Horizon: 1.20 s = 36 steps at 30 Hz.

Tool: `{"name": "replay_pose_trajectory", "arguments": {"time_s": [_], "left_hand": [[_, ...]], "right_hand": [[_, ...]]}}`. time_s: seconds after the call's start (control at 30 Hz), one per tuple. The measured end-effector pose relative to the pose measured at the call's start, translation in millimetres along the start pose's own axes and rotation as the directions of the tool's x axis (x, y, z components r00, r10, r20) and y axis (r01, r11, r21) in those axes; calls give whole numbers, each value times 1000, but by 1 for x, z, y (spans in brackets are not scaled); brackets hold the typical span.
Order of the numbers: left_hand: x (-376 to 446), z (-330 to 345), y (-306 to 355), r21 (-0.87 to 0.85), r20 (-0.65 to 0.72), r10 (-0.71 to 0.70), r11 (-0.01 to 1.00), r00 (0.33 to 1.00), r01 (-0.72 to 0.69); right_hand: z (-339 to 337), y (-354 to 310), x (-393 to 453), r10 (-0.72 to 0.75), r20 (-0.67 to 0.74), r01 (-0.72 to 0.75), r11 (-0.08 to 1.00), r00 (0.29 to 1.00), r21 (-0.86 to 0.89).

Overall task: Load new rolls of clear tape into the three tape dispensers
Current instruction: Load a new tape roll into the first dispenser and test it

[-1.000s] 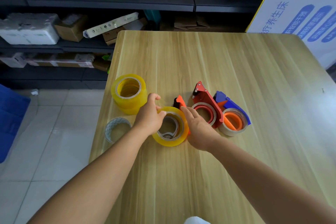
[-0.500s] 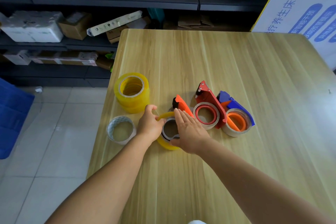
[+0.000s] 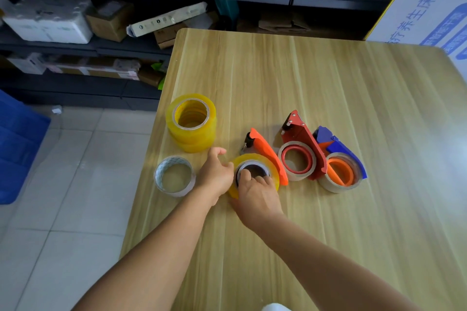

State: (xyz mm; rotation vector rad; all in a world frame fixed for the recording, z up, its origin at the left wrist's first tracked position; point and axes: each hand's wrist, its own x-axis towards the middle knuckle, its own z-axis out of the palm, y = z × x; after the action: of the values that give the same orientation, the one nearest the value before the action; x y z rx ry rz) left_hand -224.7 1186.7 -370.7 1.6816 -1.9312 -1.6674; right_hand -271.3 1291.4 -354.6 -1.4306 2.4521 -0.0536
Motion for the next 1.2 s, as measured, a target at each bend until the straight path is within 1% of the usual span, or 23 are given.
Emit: {"name": "replay_pose_trajectory", "arguments": {"time_s": [0.1,0.17,0.23,0.3,0.37,0.43,0.53,0.63,0.67,0.73,0.8,0.9,1.03,1.1,1.2], "left_hand": [[-1,-6,-4,-57,28,56,997,998,-54],[-1,-10,-4,-44,6,154,987,988,-154],[-3,-12,-1,-39,3,266,963,964,-266],[-3,-12,5,-60,6,336,940,942,-335],[-3,-10,12,-86,17,366,928,930,-363],[-3,-8,17,-126,39,373,922,927,-366],[-6,-7,21,-126,114,367,927,923,-353],[-10,-8,24,-80,302,349,936,887,-342],[-12,-7,25,-84,335,346,937,876,-338],[-15,-6,27,-117,346,332,943,877,-311],[-18,-5,28,-135,357,307,951,882,-277],[-19,-4,30,-99,350,287,958,892,-270],[-20,0,39,-40,267,318,947,910,-319],[-20,1,44,-13,294,327,941,898,-338],[-22,1,50,5,393,335,931,856,-366]], "right_hand": [[0,10,-1,19,-56,-12,992,998,123],[-8,22,-1,50,-59,-34,966,997,255],[-21,34,-2,53,-35,-35,915,998,402],[-32,41,-4,62,-1,-52,846,998,530],[-40,44,-5,125,43,-124,774,991,620],[-45,48,-4,199,67,-191,713,978,675],[-50,56,-5,242,134,-265,664,961,699],[-49,66,-11,241,171,-285,597,955,750],[-48,69,-13,241,178,-288,573,954,768],[-47,75,-16,248,200,-307,539,948,784],[-50,83,-16,242,248,-343,535,938,772],[-57,90,-14,189,354,-394,592,916,703],[-59,92,-12,178,367,-391,637,913,665],[-58,92,-12,168,374,-389,640,912,662],[-57,92,-10,165,372,-387,632,914,671]]}}
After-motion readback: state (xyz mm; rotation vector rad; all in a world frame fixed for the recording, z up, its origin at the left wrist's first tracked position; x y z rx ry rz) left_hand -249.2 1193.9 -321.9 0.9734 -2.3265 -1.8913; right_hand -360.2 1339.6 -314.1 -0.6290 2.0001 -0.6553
